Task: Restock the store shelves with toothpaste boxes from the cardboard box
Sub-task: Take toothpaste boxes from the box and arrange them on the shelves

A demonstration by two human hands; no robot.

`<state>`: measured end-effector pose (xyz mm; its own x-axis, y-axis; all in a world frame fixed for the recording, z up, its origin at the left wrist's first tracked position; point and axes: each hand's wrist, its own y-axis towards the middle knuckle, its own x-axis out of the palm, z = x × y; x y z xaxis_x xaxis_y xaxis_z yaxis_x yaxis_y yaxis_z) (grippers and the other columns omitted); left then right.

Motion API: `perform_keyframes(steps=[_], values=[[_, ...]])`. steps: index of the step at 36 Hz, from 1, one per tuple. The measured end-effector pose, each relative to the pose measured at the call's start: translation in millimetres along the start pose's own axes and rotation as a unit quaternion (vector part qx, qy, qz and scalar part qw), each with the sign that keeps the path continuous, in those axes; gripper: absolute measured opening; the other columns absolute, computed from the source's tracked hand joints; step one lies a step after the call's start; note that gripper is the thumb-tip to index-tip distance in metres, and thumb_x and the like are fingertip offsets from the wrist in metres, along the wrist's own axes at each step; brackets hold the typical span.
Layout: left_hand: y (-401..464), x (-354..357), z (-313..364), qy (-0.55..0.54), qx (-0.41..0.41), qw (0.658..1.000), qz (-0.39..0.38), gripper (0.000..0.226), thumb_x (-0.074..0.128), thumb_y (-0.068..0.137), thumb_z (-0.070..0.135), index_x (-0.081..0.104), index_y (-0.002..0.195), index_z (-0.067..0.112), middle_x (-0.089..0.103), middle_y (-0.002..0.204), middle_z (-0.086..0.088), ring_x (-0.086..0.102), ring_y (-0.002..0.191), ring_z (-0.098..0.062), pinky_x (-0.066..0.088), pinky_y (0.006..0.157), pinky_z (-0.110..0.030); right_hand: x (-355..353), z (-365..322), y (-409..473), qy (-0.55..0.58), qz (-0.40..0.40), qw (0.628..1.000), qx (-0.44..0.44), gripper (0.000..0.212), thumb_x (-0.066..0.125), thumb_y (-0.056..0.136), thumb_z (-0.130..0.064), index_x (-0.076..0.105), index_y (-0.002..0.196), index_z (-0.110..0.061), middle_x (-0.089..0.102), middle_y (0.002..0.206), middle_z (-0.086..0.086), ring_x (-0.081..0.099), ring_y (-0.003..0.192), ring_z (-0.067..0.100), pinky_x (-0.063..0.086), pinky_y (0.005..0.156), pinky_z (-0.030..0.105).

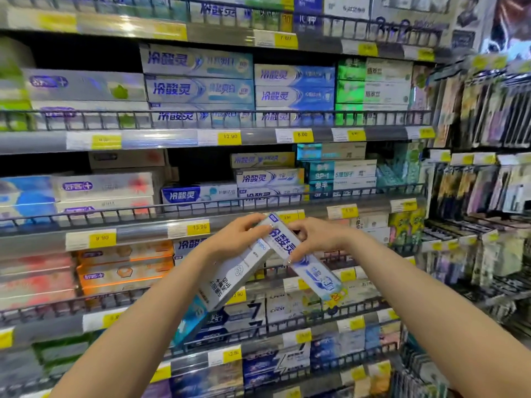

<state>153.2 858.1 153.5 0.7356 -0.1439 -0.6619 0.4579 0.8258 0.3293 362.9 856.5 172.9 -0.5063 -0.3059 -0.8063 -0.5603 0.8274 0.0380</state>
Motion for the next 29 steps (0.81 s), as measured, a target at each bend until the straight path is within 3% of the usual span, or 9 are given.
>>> perform_keyframes(steps=[2, 6, 9, 11, 17, 19, 23, 26, 29], values=[[-1, -3, -5, -0.011, -0.007, 1.000, 0.021, 0.021, 0.044, 0.097, 0.037, 0.058, 0.107, 0.024, 0.066, 0.097, 0.002, 0.062, 0.089, -0.015, 0.047, 0.078, -0.029, -2, 3, 0, 0.008, 0.022, 1.000, 0.010, 0.028, 0.073, 0.079, -0.026, 0.061, 0.104, -0.020, 0.064, 0.096, -0.013, 0.061, 0.079, -0.002, 0.045, 0.064, 0.013], [-3, -12, -13, -0.059, -0.011, 0.995, 0.075, 0.022, 0.042, 0.098, 0.038, 0.059, 0.103, 0.025, 0.068, 0.084, 0.008, 0.062, 0.075, -0.008, 0.045, 0.068, -0.020, -7, 24, -10, 0.013, 0.010, 0.998, 0.061, 0.026, 0.073, 0.079, -0.031, 0.063, 0.102, -0.022, 0.066, 0.108, -0.007, 0.063, 0.098, 0.013, 0.052, 0.082, 0.028], [-3, -18, -20, -0.080, -0.015, 0.992, 0.094, 0.022, 0.041, 0.099, 0.033, 0.058, 0.104, 0.022, 0.067, 0.078, 0.012, 0.061, 0.066, 0.003, 0.043, 0.060, -0.009, -6, 39, -20, 0.051, 0.044, 0.995, 0.079, 0.024, 0.067, 0.083, -0.032, 0.063, 0.105, -0.023, 0.063, 0.098, -0.013, 0.061, 0.086, 0.007, 0.045, 0.064, 0.016], [-2, -20, -24, -0.072, -0.018, 0.993, 0.096, 0.021, 0.041, 0.099, 0.033, 0.058, 0.104, 0.022, 0.066, 0.079, 0.012, 0.060, 0.064, 0.005, 0.042, 0.057, -0.007, -5, 49, -19, 0.117, 0.105, 0.985, 0.072, 0.021, 0.067, 0.084, -0.031, 0.063, 0.102, -0.022, 0.063, 0.097, -0.008, 0.059, 0.082, 0.012, 0.042, 0.060, 0.020], [4, -16, -38, -0.069, -0.058, 0.990, 0.108, 0.024, 0.040, 0.097, 0.042, 0.057, 0.107, 0.029, 0.065, 0.065, 0.009, 0.060, 0.056, -0.001, 0.042, 0.052, -0.012, -10, 60, -10, 0.350, 0.297, 0.887, 0.050, 0.024, 0.072, 0.078, -0.010, 0.062, 0.100, -0.015, 0.064, 0.099, 0.012, 0.066, 0.077, 0.019, 0.057, 0.057, 0.028], [7, -16, -42, -0.070, -0.075, 0.988, 0.116, 0.025, 0.039, 0.098, 0.042, 0.055, 0.113, 0.031, 0.065, 0.070, 0.007, 0.061, 0.061, -0.001, 0.042, 0.058, -0.014, -19, 61, -7, 0.346, 0.307, 0.885, 0.049, 0.024, 0.071, 0.078, -0.009, 0.062, 0.100, -0.014, 0.065, 0.095, 0.012, 0.067, 0.073, 0.017, 0.058, 0.057, 0.029], [17, -27, -48, -0.054, -0.079, 0.983, 0.155, 0.042, 0.038, 0.096, 0.048, 0.055, 0.127, 0.026, 0.062, 0.116, 0.010, 0.054, 0.109, -0.007, 0.040, 0.093, -0.028, -39, 66, 3, 0.328, 0.349, 0.877, 0.045, 0.026, 0.071, 0.079, -0.011, 0.060, 0.102, -0.014, 0.065, 0.092, 0.010, 0.067, 0.067, 0.010, 0.056, 0.055, 0.024], [25, -37, -42, -0.062, -0.096, 0.975, 0.192, 0.041, 0.037, 0.096, 0.047, 0.055, 0.126, 0.025, 0.063, 0.093, 0.007, 0.058, 0.095, -0.014, 0.042, 0.083, -0.028, -56, 66, 14, 0.319, 0.362, 0.875, 0.030, 0.032, 0.071, 0.080, -0.015, 0.059, 0.109, -0.012, 0.065, 0.100, 0.012, 0.066, 0.076, 0.016, 0.056, 0.059, 0.023], [34, -49, -38, -0.054, -0.097, 0.968, 0.224, 0.044, 0.036, 0.096, 0.050, 0.055, 0.128, 0.026, 0.064, 0.109, -0.003, 0.057, 0.107, -0.019, 0.042, 0.093, -0.034, -72, 59, 29, 0.313, 0.359, 0.879, 0.016, 0.032, 0.069, 0.082, -0.012, 0.055, 0.111, -0.008, 0.063, 0.093, 0.006, 0.065, 0.062, 0.004, 0.050, 0.048, 0.014]])
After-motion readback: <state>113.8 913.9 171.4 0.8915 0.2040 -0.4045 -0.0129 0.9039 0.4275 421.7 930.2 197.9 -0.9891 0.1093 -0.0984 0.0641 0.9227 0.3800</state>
